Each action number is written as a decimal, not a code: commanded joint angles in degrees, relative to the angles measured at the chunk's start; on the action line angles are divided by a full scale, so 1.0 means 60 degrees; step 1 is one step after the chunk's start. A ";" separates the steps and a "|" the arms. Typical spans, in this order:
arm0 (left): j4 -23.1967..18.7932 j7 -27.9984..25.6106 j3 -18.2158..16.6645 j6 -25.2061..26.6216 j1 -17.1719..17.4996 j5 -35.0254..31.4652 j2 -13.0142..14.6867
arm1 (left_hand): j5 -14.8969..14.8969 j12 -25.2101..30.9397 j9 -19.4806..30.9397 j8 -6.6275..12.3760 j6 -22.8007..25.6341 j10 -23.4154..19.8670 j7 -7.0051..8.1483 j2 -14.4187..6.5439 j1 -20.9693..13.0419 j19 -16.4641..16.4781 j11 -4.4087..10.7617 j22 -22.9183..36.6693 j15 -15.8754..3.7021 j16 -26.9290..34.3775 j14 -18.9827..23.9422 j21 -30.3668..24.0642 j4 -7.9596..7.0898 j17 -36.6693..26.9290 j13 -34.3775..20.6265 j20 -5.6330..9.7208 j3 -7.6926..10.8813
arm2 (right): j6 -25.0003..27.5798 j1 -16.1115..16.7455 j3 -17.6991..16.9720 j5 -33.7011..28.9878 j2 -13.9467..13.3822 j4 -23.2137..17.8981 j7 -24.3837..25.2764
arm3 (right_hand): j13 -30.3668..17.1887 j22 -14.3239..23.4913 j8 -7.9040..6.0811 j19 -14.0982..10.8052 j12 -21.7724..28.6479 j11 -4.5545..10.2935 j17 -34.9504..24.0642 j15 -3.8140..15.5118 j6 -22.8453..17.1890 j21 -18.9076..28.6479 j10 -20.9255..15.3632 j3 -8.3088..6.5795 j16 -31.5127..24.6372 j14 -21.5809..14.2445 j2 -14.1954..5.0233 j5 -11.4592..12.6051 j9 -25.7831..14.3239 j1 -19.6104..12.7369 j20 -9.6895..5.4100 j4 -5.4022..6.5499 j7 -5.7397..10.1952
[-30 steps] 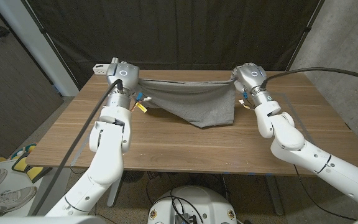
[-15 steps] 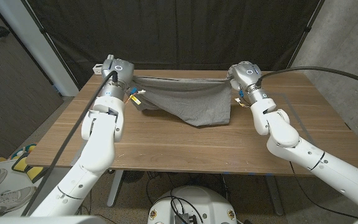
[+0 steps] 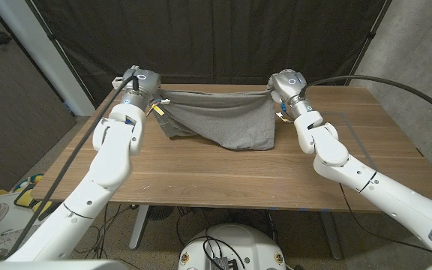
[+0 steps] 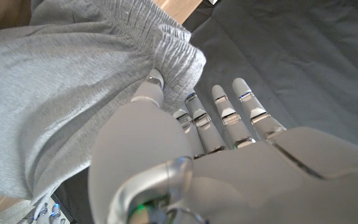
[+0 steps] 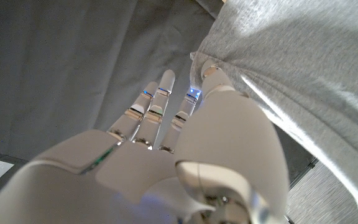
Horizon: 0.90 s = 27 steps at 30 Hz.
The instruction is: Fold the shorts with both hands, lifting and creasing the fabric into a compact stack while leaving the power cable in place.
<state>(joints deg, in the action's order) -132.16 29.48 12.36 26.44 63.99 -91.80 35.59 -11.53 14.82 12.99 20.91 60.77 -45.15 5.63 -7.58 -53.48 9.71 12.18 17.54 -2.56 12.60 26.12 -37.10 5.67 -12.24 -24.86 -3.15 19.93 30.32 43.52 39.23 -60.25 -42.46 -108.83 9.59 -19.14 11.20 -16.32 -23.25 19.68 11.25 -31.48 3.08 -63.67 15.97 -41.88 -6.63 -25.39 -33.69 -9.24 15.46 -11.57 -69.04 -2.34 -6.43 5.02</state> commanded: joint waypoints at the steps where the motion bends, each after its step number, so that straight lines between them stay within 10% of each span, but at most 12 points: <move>1: 0.0645 0.0368 0.0414 0.0241 -0.0974 0.0944 0.0599 | -0.0053 -0.0028 0.0028 0.0141 0.0353 -0.0051 0.0176 0.0063 -0.0033 -0.0009 -0.0007 -0.0001 -0.1539 -0.0031 0.0064 -0.0074 0.0069 0.0011 -0.0018 0.0067 0.0038 | -0.0211 -0.0888 0.0427 -0.0080 0.0517 0.1085 0.0092 | -0.0014 0.0009 0.0006 -0.0052 -0.0067 0.0030 -0.0020 0.1697 -0.0088 0.0070 -0.0100 -0.0045 0.0053 -0.0065 -0.0023 -0.0017 -0.0023 -0.0105 -0.0016 0.0057 -0.0001; 27: 0.2359 -0.0937 0.1912 0.1289 -0.2163 0.0912 0.1216 | -0.0027 0.0057 -0.0096 0.0221 0.0543 -0.0404 0.0045 0.0112 -0.0220 0.0228 -0.0009 -0.0135 -0.1645 -0.0046 0.0408 -0.0303 0.0295 0.0062 -0.0040 0.0261 0.0226 | -0.0502 -0.2618 0.1610 0.0001 0.1473 0.3138 0.0140 | 0.0003 0.0000 0.0079 -0.0148 -0.0102 0.0027 -0.0071 0.1696 -0.0141 0.0115 -0.0193 -0.0064 0.0129 -0.0204 -0.0028 -0.0026 -0.0011 -0.0146 0.0036 0.0049 0.0000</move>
<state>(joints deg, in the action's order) -122.94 27.06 19.57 31.74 54.16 -85.36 41.59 -11.51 14.83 12.33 21.47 62.39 -47.00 5.01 -6.64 -53.90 10.65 11.97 16.74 -2.76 12.60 27.80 -38.38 7.07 -11.71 -24.85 -1.60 20.99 27.66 31.76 46.11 -60.70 -36.03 -94.86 10.31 -19.15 11.20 -16.07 -23.45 19.24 11.35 -31.77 3.28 -63.98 16.40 -42.38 -6.75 -24.94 -34.51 -9.44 15.47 -11.41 -69.33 -2.14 -6.32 4.70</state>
